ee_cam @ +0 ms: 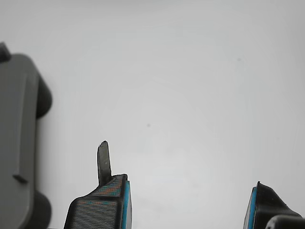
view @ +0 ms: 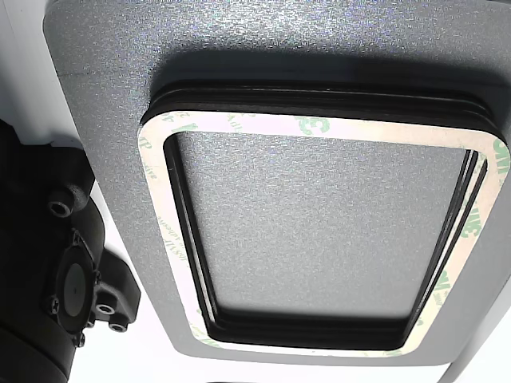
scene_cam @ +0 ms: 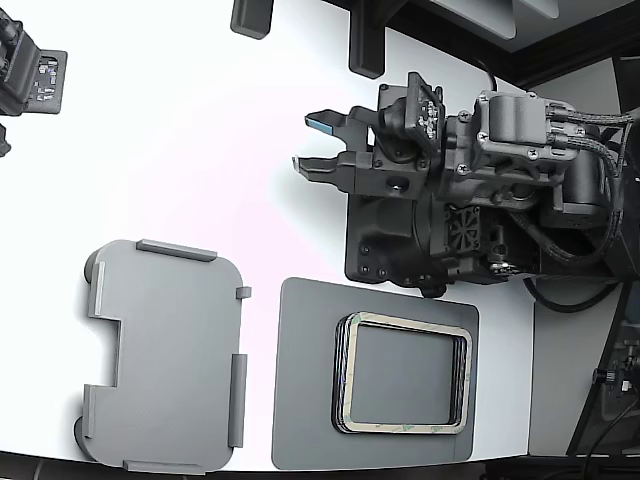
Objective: Grab top frame and put it into gray box.
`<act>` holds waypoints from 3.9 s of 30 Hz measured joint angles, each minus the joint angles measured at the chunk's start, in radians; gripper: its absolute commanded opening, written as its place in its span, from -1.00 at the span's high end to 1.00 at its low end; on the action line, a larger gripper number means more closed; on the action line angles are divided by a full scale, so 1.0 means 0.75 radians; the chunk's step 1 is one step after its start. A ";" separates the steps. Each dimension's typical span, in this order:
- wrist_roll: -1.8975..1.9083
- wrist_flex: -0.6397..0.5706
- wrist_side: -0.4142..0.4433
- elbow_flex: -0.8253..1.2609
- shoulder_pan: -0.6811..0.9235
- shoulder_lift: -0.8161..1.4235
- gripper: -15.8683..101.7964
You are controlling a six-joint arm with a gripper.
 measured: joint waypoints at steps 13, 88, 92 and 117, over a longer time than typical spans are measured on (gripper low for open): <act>0.022 -0.004 0.039 -0.072 0.000 -0.084 -0.97; -1.857 0.804 -0.162 -1.284 2.152 -1.710 -0.86; -1.861 0.810 -0.160 -1.321 2.184 -1.765 -0.86; -1.843 0.704 -0.098 -1.250 2.297 -1.831 -0.27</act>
